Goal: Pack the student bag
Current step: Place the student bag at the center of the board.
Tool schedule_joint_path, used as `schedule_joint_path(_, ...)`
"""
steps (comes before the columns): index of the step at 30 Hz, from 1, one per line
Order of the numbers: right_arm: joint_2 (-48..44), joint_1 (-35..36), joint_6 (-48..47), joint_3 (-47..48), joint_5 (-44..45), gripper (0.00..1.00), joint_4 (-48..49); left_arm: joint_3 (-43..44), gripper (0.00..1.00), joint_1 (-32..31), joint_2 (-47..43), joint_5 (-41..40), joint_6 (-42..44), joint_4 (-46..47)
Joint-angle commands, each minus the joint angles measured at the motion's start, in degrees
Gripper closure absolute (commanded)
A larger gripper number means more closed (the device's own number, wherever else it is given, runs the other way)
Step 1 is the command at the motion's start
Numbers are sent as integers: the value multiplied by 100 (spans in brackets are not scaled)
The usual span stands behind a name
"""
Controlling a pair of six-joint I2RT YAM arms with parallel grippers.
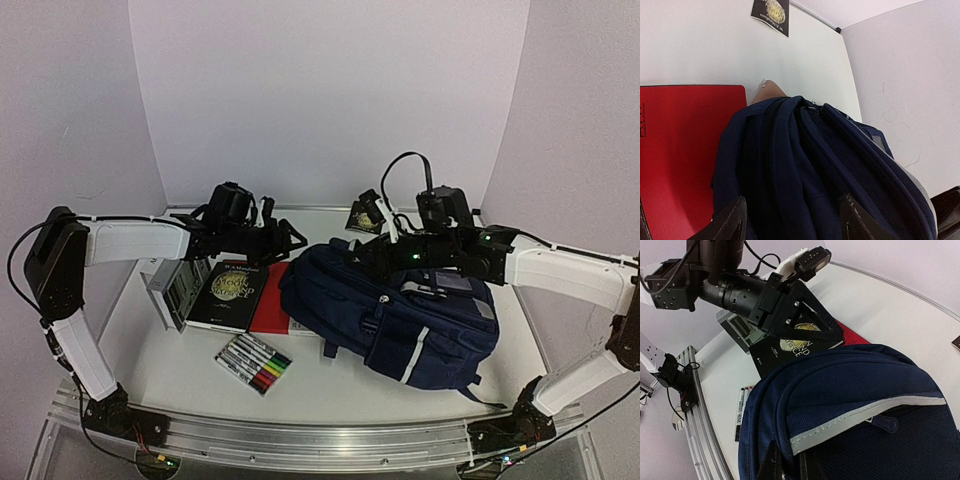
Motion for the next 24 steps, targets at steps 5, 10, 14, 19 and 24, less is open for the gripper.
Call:
schedule_joint_path(5,-35,46,40,78,-40,100,1029,45,37,13,326,564,-688,600)
schedule_joint_path(10,159,48,28,87,232,100,1058,-155,52,3,447,1050,-1180,1236)
schedule_joint_path(14,166,47,221,31,730,85,1126,-281,75,13,460,1356,-1493,1687)
schedule_joint_path(19,-106,42,655,-190,1828,24,1107,-397,100,13,428,1551,-1559,2090)
schedule_joint_path(24,-333,-282,1293,-319,3542,2,291,-499,100,12,321,1566,-1138,2335)
